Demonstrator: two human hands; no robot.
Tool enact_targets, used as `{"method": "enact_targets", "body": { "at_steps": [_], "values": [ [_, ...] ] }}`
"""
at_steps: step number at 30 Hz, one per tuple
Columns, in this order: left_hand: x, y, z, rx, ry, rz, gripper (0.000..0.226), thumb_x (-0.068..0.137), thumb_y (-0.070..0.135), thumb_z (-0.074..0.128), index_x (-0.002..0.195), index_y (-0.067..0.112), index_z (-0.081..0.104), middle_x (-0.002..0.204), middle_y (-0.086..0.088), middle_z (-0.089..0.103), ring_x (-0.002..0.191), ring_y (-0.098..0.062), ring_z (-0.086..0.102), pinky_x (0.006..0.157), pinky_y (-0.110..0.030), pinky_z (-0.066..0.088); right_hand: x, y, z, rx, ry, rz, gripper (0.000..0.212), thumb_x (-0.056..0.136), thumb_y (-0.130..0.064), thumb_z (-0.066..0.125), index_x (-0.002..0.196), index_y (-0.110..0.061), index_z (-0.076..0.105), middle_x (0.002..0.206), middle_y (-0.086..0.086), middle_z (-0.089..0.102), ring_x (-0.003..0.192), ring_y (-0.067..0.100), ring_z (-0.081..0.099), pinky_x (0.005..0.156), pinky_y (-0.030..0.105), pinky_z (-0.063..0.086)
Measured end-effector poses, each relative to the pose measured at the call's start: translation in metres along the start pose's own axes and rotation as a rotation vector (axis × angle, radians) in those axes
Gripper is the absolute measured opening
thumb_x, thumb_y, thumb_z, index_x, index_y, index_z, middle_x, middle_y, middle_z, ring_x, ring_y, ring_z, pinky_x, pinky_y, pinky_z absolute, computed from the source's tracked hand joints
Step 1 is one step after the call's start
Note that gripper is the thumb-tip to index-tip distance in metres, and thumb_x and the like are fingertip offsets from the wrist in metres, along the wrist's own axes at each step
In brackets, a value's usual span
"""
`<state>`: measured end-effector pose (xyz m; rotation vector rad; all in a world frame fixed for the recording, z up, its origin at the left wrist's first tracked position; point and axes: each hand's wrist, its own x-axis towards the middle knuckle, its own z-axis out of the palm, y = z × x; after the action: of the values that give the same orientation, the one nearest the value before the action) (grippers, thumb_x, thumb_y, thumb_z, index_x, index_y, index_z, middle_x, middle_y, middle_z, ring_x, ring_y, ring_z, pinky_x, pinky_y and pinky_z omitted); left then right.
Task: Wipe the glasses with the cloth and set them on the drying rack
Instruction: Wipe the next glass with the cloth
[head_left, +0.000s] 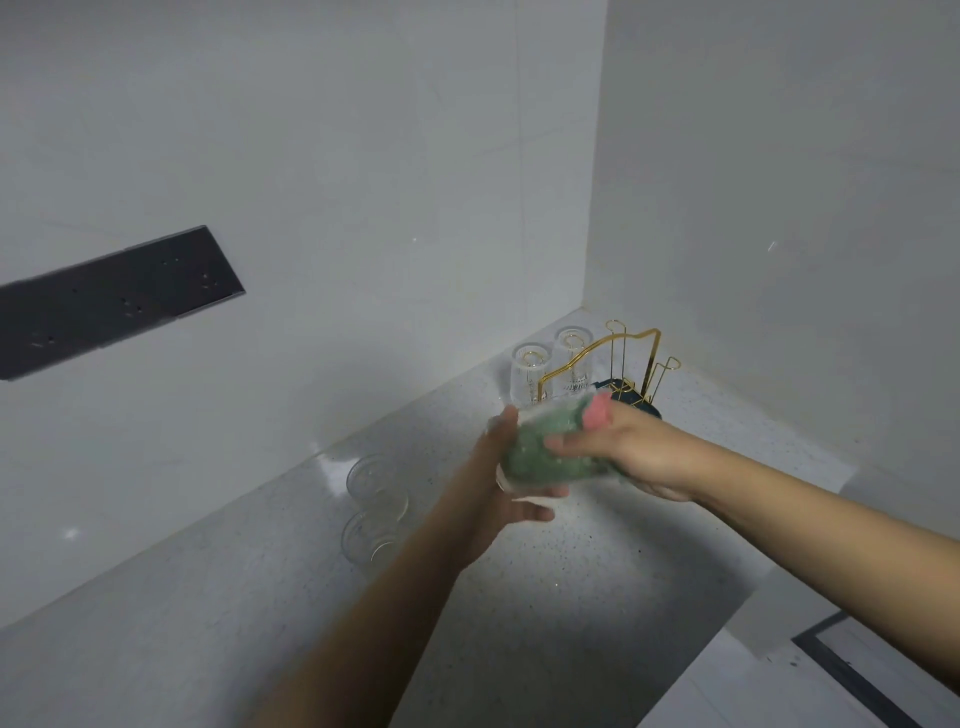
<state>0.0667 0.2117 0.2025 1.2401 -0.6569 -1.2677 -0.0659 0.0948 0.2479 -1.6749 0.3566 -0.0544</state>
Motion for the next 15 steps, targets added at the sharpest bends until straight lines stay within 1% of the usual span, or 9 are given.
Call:
{"method": "enact_targets", "body": {
  "at_steps": [2,3,5,7,8,10,11,13,15],
  "values": [
    [0.002,-0.008,-0.001,0.039,0.067,0.188,0.086,0.067,0.07,0.07,0.123,0.009,0.046,0.101,-0.017,0.065,0.07,-0.024,0.067,0.051,-0.03,0.051,-0.001,0.0,-0.007,0.281,-0.013,0.045,0.059,0.079,-0.036,0.068,0.112,0.011,0.056,0.109,0.032,0.062,0.112,0.043,0.058,0.106,0.047,0.04],
    [0.002,-0.01,-0.002,0.058,0.074,0.239,0.09,0.066,0.07,0.072,0.121,0.004,0.046,0.098,-0.018,0.065,0.068,-0.026,0.065,0.051,-0.031,0.051,-0.004,-0.002,-0.006,0.241,-0.051,0.05,0.052,0.08,-0.037,0.066,0.109,0.006,0.06,0.099,0.028,0.065,0.111,0.042,0.058,0.107,0.044,0.04],
    [0.0,-0.006,-0.002,0.044,0.004,0.193,0.085,0.073,0.069,0.066,0.117,-0.003,0.053,0.092,-0.017,0.066,0.068,-0.028,0.064,0.059,-0.033,0.053,-0.01,-0.007,-0.003,-0.187,-0.177,-0.036,0.044,0.084,-0.044,0.062,0.106,-0.006,0.062,0.094,0.014,0.066,0.109,0.031,0.061,0.105,0.037,0.042],
    [-0.005,0.004,-0.001,-0.027,-0.078,-0.002,0.067,0.084,0.064,0.056,0.11,0.003,0.062,0.085,-0.012,0.069,0.061,-0.023,0.064,0.058,-0.03,0.054,-0.016,-0.009,0.003,-0.804,-0.285,-0.17,0.038,0.088,-0.043,0.058,0.116,-0.017,0.058,0.113,-0.004,0.061,0.109,0.012,0.056,0.1,0.029,0.042],
    [-0.005,0.006,-0.003,-0.053,-0.107,-0.099,0.06,0.085,0.061,0.052,0.106,0.006,0.064,0.079,-0.01,0.07,0.055,-0.019,0.062,0.052,-0.026,0.054,-0.017,-0.008,0.003,-1.061,-0.286,-0.212,0.041,0.089,-0.046,0.054,0.121,-0.019,0.054,0.121,-0.006,0.056,0.112,0.011,0.051,0.1,0.027,0.041],
    [-0.004,0.004,-0.009,-0.061,-0.142,-0.203,0.055,0.082,0.058,0.048,0.101,0.009,0.066,0.074,-0.008,0.072,0.051,-0.016,0.063,0.049,-0.024,0.055,-0.019,-0.001,0.003,-1.306,-0.2,-0.322,0.047,0.09,-0.05,0.043,0.124,-0.018,0.052,0.126,-0.001,0.055,0.114,0.017,0.05,0.099,0.031,0.042],
    [-0.004,0.003,-0.011,-0.044,-0.149,-0.236,0.056,0.082,0.059,0.046,0.101,0.01,0.066,0.075,-0.008,0.072,0.054,-0.016,0.066,0.052,-0.025,0.056,-0.02,0.0,0.004,-1.321,-0.184,-0.37,0.044,0.093,-0.047,0.04,0.121,-0.016,0.054,0.122,0.002,0.058,0.109,0.019,0.053,0.094,0.033,0.045],
    [-0.005,0.001,-0.013,-0.037,-0.163,-0.284,0.064,0.081,0.064,0.047,0.106,0.009,0.067,0.083,-0.011,0.074,0.064,-0.018,0.07,0.058,-0.028,0.059,-0.021,-0.001,0.005,-1.257,-0.216,-0.4,0.03,0.097,-0.034,0.043,0.112,-0.013,0.058,0.11,0.003,0.062,0.094,0.013,0.054,0.082,0.025,0.044],
    [-0.006,0.0,-0.018,-0.086,-0.222,-0.304,0.076,0.073,0.071,0.062,0.114,0.007,0.065,0.093,-0.015,0.073,0.074,-0.021,0.071,0.064,-0.029,0.059,-0.018,-0.006,0.005,-1.141,-0.228,-0.346,0.024,0.096,-0.028,0.048,0.108,-0.012,0.061,0.105,0.0,0.063,0.088,0.009,0.051,0.077,0.016,0.039]
  ]
}}
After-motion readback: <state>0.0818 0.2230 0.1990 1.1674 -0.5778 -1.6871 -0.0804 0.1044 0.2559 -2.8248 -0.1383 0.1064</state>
